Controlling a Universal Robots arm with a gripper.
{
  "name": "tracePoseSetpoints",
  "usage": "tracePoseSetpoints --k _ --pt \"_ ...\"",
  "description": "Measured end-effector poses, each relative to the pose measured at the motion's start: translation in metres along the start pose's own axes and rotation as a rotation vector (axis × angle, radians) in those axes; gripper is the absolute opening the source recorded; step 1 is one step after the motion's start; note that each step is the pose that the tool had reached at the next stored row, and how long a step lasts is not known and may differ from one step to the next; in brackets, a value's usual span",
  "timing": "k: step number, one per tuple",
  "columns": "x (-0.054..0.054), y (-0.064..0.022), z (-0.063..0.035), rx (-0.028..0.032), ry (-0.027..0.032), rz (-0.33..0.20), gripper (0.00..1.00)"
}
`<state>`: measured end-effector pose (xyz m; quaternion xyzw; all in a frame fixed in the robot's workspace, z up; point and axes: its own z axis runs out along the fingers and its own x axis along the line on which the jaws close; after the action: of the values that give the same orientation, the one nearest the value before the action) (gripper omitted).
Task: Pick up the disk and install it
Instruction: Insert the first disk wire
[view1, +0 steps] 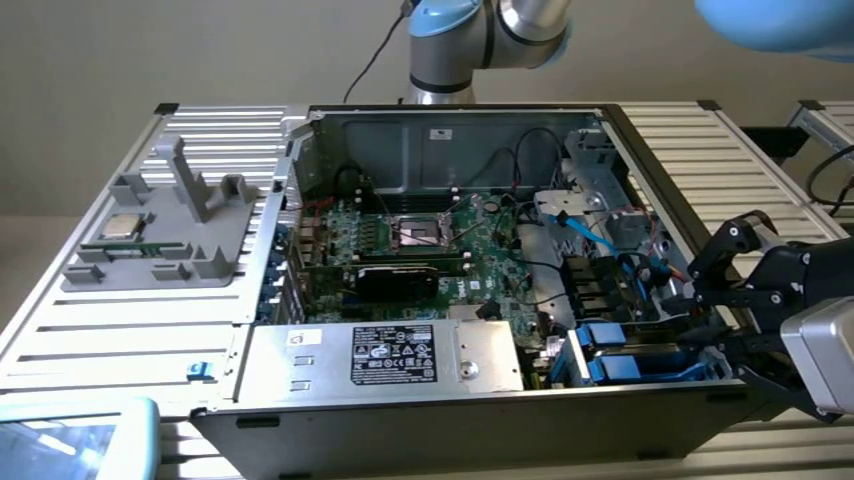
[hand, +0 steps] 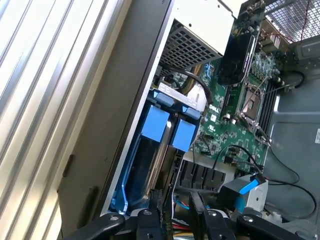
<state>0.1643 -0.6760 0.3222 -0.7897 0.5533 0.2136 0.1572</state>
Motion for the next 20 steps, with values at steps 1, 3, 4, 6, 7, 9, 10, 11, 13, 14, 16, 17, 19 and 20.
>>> tracePoseSetpoints --k 1,3,4,6,7,9,10,11,13,14,16,17,19,20 --pt "0.0001 -0.0002 0.0001 -0.0002 -0.001 -0.004 0.35" --pt "0.0004 -0.0005 0.0004 0.0 -0.0022 -0.011 0.35" --pt "0.0007 -0.0009 0.0005 -0.0001 -0.0032 -0.015 0.35" --pt "0.0009 -0.001 0.0009 0.0006 -0.0049 -0.022 0.35" --pt "0.0013 -0.0012 0.0012 0.0002 -0.0062 -0.026 0.35" --pt "0.0017 -0.0018 0.0015 -0.0018 -0.0095 -0.034 0.35" --pt "0.0018 -0.0018 0.0018 -0.0022 -0.0115 -0.039 0.35" --pt "0.0019 -0.0018 0.0019 -0.0024 -0.0137 -0.044 0.35" --pt "0.0021 -0.0019 0.0021 -0.0033 -0.0212 -0.054 0.35" --pt "0.0021 -0.0019 0.0022 -0.0038 -0.0262 -0.059 0.35" --pt "0.0022 -0.002 0.0022 -0.0049 -0.0356 -0.067 0.35" --pt "0.0022 -0.0021 0.0021 -0.0053 -0.0397 -0.071 0.35" --pt "0.0023 -0.0024 0.002 -0.0068 -0.0427 -0.075 0.35" --pt "0.0024 -0.0028 0.002 -0.0078 -0.0432 -0.077 0.35"
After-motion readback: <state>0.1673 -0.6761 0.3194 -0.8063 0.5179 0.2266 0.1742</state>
